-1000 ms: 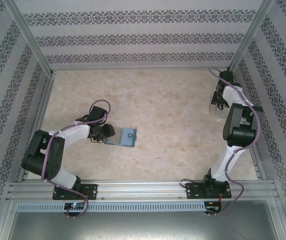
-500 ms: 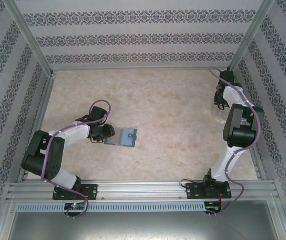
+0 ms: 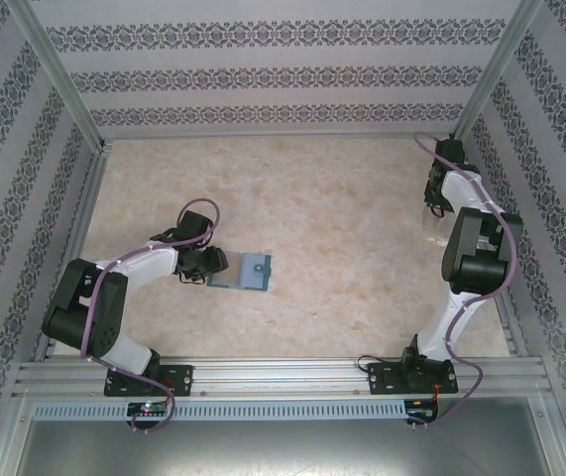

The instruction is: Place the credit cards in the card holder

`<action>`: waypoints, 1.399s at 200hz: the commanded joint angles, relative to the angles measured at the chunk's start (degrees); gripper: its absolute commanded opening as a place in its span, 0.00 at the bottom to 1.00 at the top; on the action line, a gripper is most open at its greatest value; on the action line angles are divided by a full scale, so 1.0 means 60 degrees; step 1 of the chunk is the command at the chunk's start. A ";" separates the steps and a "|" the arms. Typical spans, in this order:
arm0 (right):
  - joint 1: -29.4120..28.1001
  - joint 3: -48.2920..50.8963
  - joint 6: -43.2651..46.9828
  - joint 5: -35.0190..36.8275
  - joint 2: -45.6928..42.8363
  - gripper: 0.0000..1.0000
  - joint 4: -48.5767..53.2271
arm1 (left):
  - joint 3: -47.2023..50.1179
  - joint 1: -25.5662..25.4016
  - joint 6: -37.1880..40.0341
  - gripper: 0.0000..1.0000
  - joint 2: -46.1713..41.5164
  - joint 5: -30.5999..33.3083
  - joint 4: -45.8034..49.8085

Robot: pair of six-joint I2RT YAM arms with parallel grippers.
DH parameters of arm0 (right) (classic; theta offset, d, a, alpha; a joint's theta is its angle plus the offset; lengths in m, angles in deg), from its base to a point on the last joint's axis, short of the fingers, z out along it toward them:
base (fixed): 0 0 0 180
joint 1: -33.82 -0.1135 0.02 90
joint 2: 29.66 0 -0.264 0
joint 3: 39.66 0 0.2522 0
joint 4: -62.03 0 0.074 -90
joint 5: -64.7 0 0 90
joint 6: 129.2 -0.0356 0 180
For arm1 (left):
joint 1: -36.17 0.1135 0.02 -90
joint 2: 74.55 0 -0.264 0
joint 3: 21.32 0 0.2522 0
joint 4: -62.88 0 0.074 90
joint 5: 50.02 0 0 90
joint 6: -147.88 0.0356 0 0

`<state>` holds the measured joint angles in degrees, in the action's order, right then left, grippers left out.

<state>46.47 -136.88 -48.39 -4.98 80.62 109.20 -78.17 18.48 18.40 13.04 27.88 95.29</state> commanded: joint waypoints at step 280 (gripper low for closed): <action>-0.5189 0.6105 -0.4478 -0.8997 -0.5899 0.00 -0.5427 | 0.0027 -0.0272 -0.0011 0.48 0.0238 -0.0792 0.0663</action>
<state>22.16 -105.37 -65.66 -51.82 46.54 91.04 -78.39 18.13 18.55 13.15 25.46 96.17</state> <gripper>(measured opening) 0.065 0.481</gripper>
